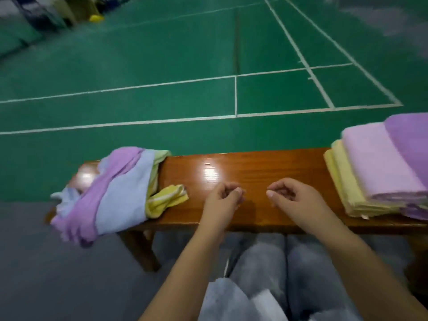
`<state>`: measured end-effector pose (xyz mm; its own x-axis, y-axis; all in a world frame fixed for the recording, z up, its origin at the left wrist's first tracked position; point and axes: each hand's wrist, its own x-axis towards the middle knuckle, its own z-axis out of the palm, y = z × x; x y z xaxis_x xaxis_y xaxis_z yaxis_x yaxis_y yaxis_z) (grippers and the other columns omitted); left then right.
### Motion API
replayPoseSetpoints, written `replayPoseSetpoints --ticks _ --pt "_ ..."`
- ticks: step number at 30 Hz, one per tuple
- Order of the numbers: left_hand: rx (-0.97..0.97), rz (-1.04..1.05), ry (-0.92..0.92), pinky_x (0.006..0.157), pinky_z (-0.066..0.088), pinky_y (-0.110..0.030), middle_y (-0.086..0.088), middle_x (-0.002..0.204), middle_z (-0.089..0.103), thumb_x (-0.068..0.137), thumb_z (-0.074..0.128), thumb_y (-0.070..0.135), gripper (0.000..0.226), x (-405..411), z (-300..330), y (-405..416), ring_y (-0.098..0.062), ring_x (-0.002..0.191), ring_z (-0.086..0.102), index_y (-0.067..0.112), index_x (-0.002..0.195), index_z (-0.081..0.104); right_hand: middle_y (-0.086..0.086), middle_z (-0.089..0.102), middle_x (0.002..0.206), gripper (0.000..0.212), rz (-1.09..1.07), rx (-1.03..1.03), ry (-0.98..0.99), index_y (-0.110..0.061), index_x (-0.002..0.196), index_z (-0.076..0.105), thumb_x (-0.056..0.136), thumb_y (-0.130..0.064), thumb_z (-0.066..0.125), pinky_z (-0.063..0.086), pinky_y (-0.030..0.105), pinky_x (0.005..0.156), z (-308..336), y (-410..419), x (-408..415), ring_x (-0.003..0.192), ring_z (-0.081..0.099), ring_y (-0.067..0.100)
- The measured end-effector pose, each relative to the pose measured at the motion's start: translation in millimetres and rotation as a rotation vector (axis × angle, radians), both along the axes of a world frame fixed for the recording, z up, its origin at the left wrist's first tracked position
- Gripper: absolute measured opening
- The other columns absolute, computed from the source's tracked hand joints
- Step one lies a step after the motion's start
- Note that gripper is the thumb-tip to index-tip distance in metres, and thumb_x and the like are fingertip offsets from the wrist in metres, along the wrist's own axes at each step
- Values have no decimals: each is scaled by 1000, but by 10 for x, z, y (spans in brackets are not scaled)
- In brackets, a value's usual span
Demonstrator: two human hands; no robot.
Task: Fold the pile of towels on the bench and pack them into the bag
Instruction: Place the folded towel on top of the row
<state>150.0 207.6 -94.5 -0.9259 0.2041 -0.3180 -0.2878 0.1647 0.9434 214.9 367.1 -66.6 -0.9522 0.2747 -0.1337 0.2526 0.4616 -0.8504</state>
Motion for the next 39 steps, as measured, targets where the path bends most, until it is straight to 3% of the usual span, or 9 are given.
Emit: replayPoseSetpoints --ticks 3,10,13,18,24,28,31,35,39 --pt "-51 201 62 85 51 -35 -1 98 69 93 60 16 7 -127 -104 -605 -18 94 64 22 95 63 -7 65 89 5 153 -49 -43 -28 96 61 91 -26 61 48 18 69 -92 -432 -186 85 61 6" --pt "-505 596 352 89 42 -26 -6 114 60 93 59 16 26 -556 -67 -1854 -19 108 55 7 117 58 -8 66 91 6 263 -78 -99 -32 91 62 89 -26 64 55 30 79 -252 -948 -477 87 63 9" --pt "-704 694 338 99 44 -38 -17 120 61 90 57 13 36 -852 -77 -2290 -31 113 55 -1 123 58 -7 66 90 6 260 -82 -111 -31 91 62 89 -25 63 55 28 77 -278 -990 -532 86 64 9" --pt "-999 582 154 94 43 -45 -21 120 59 91 57 34 45 -1136 -152 -2590 -41 113 51 5 125 58 -7 67 88 5 246 -92 -119 -30 91 62 90 -25 62 52 22 73 -288 -1017 -567 83 64 6" --pt "-904 550 280 79 43 -41 -21 96 61 96 48 24 23 -1287 -84 -2733 -41 94 56 6 85 57 -8 67 87 4 230 -108 -109 -30 90 63 90 -26 62 52 21 71 -303 -1003 -597 81 65 5" --pt "-839 602 326 74 48 -44 -14 87 57 98 44 13 14 -1361 70 -2767 -34 82 58 5 87 46 -6 68 87 3 213 -106 -120 -28 91 63 90 -26 62 56 28 78 -316 -950 -590 81 66 5" --pt "-975 472 255 82 50 -45 -20 92 61 93 51 26 23 -1348 96 -2716 -39 86 59 6 81 54 -5 69 85 3 202 -103 -118 -27 91 64 90 -25 62 56 29 79 -283 -923 -573 80 66 6" --pt "-1066 338 105 90 39 -39 -29 112 61 96 54 25 32 -1220 -55 -2680 -43 105 54 -3 108 64 -5 68 85 4 214 -119 -99 -27 88 64 91 -25 61 54 27 74 -242 -938 -556 79 66 7" --pt "-990 476 189 87 44 -42 -23 110 58 90 50 30 17 -1245 16 -2814 -41 89 53 15 85 56 -2 68 86 6 283 -135 -115 -25 87 61 92 -25 59 52 30 71 -143 -1132 -741 81 67 10"
